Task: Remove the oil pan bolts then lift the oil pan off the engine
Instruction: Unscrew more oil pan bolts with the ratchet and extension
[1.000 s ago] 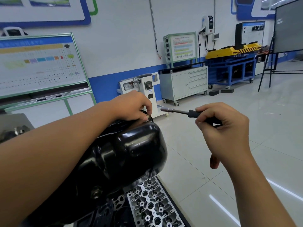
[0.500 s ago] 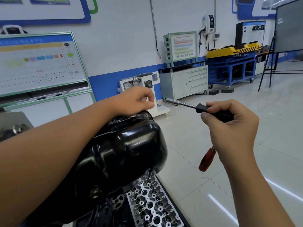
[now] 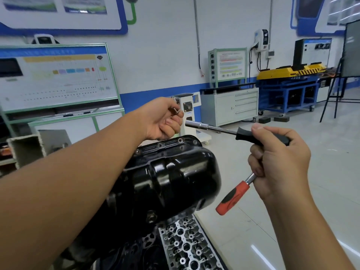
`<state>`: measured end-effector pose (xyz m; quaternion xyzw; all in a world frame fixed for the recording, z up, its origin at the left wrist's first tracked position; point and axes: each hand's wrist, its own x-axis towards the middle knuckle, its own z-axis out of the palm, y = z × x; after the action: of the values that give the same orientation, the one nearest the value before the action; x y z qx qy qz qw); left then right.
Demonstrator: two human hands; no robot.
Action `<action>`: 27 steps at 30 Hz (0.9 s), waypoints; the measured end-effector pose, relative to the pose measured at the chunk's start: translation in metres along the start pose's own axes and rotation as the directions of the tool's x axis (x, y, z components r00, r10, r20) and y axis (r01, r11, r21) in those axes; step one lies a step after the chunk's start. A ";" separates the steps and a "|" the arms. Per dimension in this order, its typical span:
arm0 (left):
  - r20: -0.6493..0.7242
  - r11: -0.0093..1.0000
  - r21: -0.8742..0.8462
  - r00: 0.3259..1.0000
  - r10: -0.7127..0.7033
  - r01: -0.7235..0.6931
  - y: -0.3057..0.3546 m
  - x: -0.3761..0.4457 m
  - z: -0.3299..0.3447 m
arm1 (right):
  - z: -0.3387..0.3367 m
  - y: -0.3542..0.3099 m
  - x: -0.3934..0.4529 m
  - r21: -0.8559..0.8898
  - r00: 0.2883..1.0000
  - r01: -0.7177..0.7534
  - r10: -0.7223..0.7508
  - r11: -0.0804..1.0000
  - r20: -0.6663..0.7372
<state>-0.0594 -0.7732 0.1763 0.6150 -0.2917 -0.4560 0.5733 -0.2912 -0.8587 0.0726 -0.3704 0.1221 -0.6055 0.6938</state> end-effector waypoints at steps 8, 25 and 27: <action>-0.245 0.993 -0.099 0.966 -0.089 0.066 -0.007 -0.074 -0.047 | 0.046 0.012 -0.067 -0.005 1.000 0.009 -0.009 1.000 0.016; -0.539 0.425 0.842 0.542 0.645 0.332 -0.092 -0.200 -0.155 | 0.162 0.060 -0.174 -0.423 0.833 0.502 -0.292 0.755 0.470; -0.519 0.420 0.855 0.484 0.704 0.305 -0.106 -0.200 -0.157 | 0.166 0.068 -0.179 -0.430 0.835 0.491 -0.267 0.758 0.482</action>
<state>-0.0190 -0.5095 0.1075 0.9000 -0.2473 0.2200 0.2835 -0.1799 -0.6313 0.0931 -0.6796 0.0661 -0.5900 0.4309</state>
